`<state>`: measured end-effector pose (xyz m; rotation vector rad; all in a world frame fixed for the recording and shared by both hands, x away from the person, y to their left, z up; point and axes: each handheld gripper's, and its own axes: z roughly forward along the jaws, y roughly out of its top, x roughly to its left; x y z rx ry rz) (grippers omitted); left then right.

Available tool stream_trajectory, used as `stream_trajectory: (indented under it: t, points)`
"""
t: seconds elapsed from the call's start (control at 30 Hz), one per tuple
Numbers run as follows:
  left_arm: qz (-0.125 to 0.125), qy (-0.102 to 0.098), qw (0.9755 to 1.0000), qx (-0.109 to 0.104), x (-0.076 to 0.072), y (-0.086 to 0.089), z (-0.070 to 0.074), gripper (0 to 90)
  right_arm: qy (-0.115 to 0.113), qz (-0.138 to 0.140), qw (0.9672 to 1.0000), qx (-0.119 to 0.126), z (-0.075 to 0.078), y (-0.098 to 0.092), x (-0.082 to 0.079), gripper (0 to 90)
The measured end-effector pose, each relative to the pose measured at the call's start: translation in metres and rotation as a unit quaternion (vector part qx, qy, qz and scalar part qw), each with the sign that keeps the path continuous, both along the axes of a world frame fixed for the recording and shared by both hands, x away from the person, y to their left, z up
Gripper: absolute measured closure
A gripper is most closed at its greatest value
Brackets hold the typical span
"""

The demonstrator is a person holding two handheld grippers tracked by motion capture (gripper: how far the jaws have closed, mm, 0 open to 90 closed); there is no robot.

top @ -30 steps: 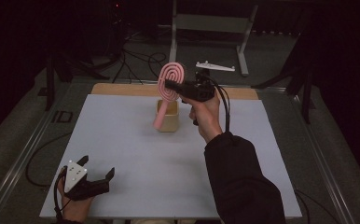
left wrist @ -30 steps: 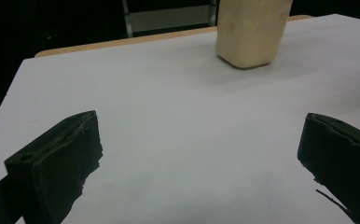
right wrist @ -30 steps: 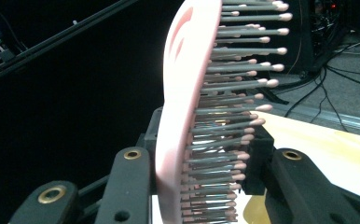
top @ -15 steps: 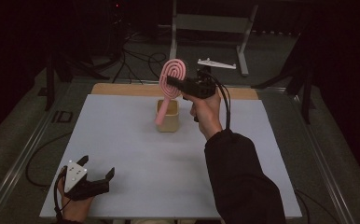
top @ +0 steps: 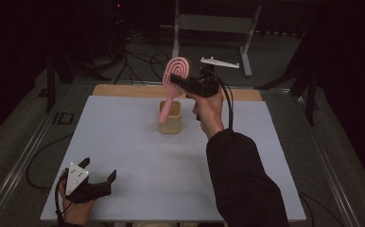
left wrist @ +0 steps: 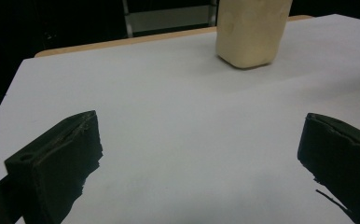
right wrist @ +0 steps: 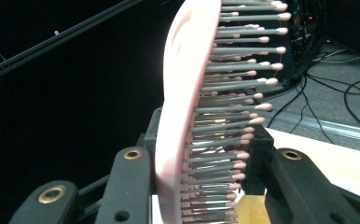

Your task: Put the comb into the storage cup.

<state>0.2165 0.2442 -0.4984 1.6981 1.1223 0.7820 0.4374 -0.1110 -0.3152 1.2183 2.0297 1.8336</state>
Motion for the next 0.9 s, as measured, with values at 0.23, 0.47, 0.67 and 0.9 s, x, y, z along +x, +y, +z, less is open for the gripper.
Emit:
stream_trajectory:
  t: [0.23,0.47,0.67,0.9]
  points:
    - [0.000,-0.001,1.0000,-0.001,0.000,0.000,0.000,0.0,0.001,-0.006,1.0000,-0.002,0.001,0.002,0.003,63.6]
    - [0.000,0.000,1.0000,-0.002,0.000,0.000,0.000,0.0,-0.003,-0.011,0.9999,-0.010,0.001,0.006,0.007,63.6]
    - [0.001,0.000,1.0000,-0.003,0.000,0.000,0.000,0.0,-0.006,-0.018,0.9998,-0.011,0.003,0.006,0.011,63.5]
    - [0.001,-0.001,1.0000,-0.005,0.000,0.000,0.000,0.0,-0.007,-0.025,0.9996,-0.013,0.003,0.006,0.014,63.5]
